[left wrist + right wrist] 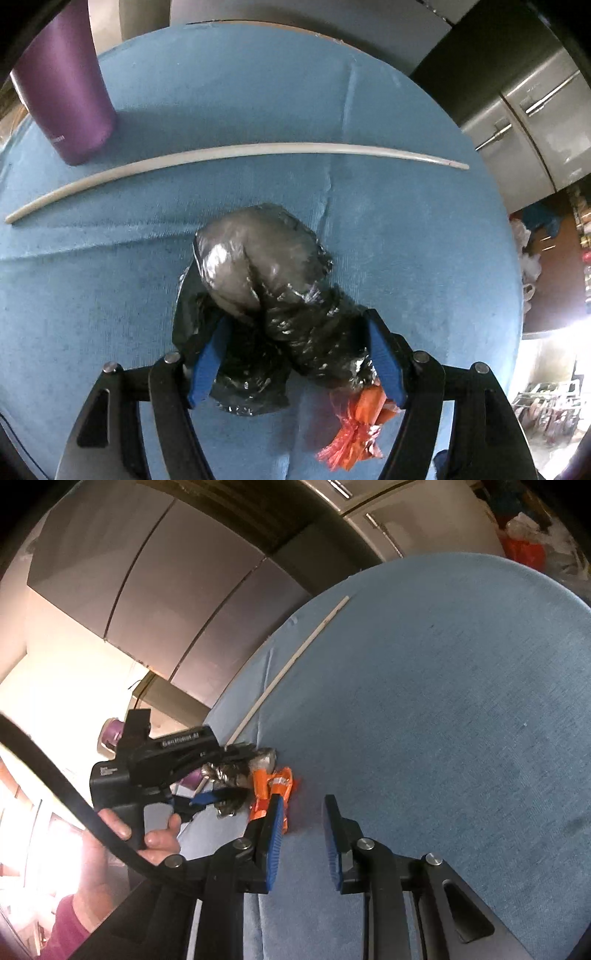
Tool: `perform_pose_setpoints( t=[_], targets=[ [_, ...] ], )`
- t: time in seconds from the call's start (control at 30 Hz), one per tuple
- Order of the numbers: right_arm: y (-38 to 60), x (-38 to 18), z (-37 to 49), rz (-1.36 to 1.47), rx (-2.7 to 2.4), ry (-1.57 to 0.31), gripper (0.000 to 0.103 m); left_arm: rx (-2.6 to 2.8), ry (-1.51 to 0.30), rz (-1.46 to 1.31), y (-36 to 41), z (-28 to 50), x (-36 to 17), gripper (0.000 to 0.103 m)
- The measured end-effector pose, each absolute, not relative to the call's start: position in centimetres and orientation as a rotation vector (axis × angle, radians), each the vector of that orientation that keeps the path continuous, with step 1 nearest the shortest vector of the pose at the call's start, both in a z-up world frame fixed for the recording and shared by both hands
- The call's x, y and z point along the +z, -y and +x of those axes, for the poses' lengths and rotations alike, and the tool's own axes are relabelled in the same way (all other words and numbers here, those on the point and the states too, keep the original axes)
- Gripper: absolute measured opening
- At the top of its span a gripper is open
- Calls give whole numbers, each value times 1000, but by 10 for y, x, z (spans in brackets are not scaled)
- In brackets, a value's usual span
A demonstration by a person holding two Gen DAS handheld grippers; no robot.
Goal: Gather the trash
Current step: 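Grasp the black plastic bag with the left tool while the right tool grasps the orange bag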
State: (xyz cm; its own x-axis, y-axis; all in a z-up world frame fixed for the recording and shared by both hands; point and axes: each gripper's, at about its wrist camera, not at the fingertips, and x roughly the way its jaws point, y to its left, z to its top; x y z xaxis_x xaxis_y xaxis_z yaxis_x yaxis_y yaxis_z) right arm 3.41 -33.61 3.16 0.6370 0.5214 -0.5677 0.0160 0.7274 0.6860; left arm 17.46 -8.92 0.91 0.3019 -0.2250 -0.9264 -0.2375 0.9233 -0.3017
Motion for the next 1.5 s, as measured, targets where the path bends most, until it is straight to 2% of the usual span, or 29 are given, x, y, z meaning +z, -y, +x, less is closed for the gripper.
perform_pose_setpoints(
  t=[0.07,0.1,0.13,0.17,0.2,0.23,0.33,0.4,0.43,0.47,0.6,0.7,0.77,1.07,1.17,1.23,1.4,1.5],
  targets=[
    [331,33,35,703,325,-855,32,11,-1266,-439,84,175,11,65],
    [328,34,35,697,330,-858,33,12,-1261,-432,80,175,12,50],
    [325,34,35,690,332,-863,37,-7,-1259,-439,76,174,11,47],
    [319,35,37,674,333,-873,57,-18,-1257,-446,74,171,11,46],
    [314,35,39,664,338,-879,71,-20,-1256,-441,71,168,12,45],
    [310,36,39,663,347,-867,77,-16,-1255,-422,68,164,14,44],
    [289,42,45,567,332,-856,74,-25,-1245,-356,60,146,23,43],
    [274,40,56,484,296,-885,62,-35,-1228,-299,53,131,34,43],
    [267,36,63,455,283,-914,50,-48,-1220,-271,50,120,40,43],
    [262,32,70,441,271,-940,47,-60,-1215,-249,46,110,45,43],
    [244,26,89,401,242,-983,45,-117,-1204,-118,38,64,65,43],
    [227,27,94,331,238,-1002,39,-171,-1227,-62,29,39,64,43],
    [220,28,95,305,236,-1010,30,-211,-1247,-38,28,25,63,43],
    [234,45,46,327,279,-989,28,-383,-1330,86,38,-31,42,46],
    [242,52,20,363,307,-993,28,-388,-1333,92,33,-44,41,56],
    [245,55,1,384,332,-996,28,-373,-1326,66,24,-54,45,67],
    [242,57,-42,391,388,-993,28,-329,-1296,-74,4,-87,57,75],
    [242,53,-59,410,410,-990,28,-278,-1272,-132,3,-95,56,75]
  ],
)
